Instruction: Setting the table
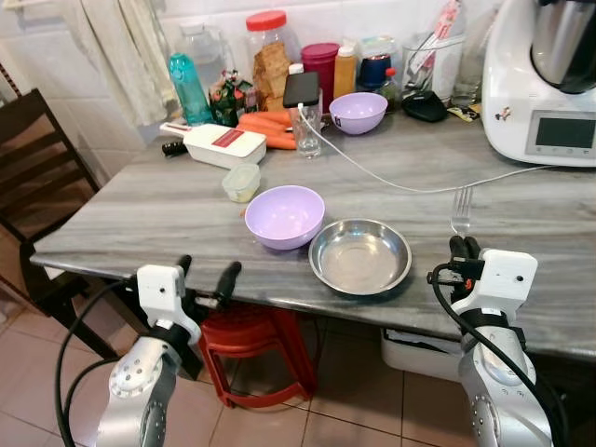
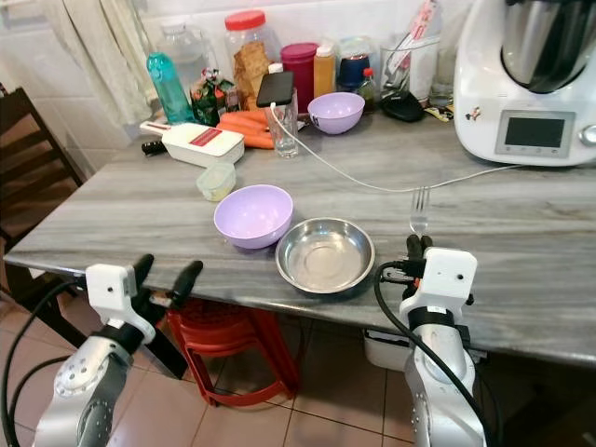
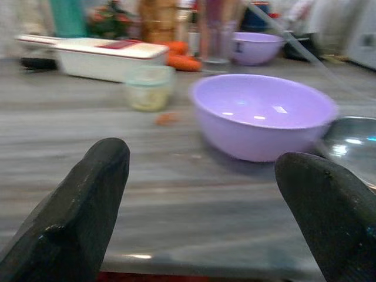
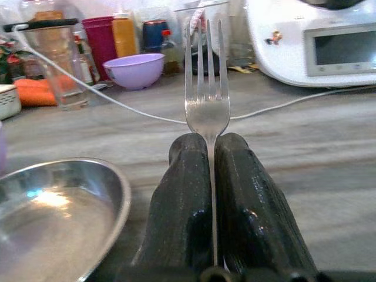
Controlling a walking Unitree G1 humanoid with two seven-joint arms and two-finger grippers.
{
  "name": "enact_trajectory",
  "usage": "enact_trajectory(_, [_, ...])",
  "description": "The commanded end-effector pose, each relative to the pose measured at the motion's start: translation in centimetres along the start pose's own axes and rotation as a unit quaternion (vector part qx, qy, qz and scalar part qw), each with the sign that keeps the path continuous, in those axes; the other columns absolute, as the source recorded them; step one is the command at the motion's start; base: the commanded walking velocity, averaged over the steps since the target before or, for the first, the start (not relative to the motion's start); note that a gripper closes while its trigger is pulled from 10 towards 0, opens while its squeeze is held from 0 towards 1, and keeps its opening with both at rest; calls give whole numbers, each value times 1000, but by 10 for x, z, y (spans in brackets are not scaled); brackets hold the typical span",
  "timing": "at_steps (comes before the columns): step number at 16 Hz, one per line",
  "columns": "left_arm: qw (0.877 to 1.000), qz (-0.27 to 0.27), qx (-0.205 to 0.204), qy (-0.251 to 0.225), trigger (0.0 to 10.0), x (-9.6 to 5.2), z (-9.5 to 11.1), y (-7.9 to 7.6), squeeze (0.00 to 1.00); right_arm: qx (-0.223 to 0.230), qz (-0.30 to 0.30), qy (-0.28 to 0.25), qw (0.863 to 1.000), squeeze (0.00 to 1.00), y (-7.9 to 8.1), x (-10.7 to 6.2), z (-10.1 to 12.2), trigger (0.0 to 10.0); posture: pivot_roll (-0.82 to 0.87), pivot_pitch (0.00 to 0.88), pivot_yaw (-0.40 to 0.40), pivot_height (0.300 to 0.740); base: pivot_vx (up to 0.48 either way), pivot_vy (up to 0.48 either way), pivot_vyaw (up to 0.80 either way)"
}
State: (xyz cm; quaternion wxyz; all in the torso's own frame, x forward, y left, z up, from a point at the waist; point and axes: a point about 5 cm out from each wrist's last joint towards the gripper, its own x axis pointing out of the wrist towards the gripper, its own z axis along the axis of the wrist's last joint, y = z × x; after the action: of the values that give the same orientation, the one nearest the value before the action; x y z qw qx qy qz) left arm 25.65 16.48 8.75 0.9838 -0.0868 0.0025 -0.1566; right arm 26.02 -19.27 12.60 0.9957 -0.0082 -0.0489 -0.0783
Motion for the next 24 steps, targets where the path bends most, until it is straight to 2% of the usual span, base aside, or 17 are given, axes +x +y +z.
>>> enact_trajectory(1, [999, -36, -2, -6, 10000, -1, 6, -5, 0, 9, 3, 10, 1000, 0, 1, 4, -1, 10000, -78, 40, 143, 740, 0, 0, 0])
enact_trajectory(3, [995, -101, -16, 9, 10000, -4, 4, -18, 0, 16, -1, 34, 999, 0, -1, 11, -5, 10000, -81, 49, 141, 740, 0, 0, 0])
enact_trajectory(5, [993, -114, -19, 14, 10000, -5, 3, -20, 0, 30, -7, 41, 999, 0, -1, 16, -6, 10000, -81, 50, 141, 740, 0, 0, 0])
enact_trajectory(7, [992, -125, -23, 17, 10000, -5, 2, -22, 0, 34, -9, 60, 998, 0, 1, 28, -9, 10000, -82, 50, 143, 740, 0, 0, 0])
enact_trajectory(9, [989, -144, -21, 24, 10000, -4, 2, -22, 0, 52, 0, 92, 994, 0, 14, 43, -15, 10000, -78, 49, 139, 740, 0, 0, 0])
enact_trajectory(11, [989, -147, -19, 26, 10000, -3, 2, -20, 0, 54, 4, 100, 993, 0, 19, 46, -17, 10000, -70, 47, 133, 740, 0, 0, 0])
enact_trajectory(13, [983, -175, -29, 36, 10000, -6, 1, -23, 0, 66, -1, 128, 990, 0, 23, 51, -26, 10000, -62, 46, 127, 740, 0, 0, 0])
enact_trajectory(20, [967, -243, -43, 61, 10000, -11, -1, -33, 0, 77, 3, 142, 987, 0, 24, 56, -29, 10000, -67, 45, 125, 740, 0, 0, 0])
enact_trajectory(24, [967, -245, -40, 61, 10000, -11, 0, -33, 0, 77, 3, 154, 985, 0, 25, 55, -36, 10000, -67, 44, 128, 740, 0, 0, 0])
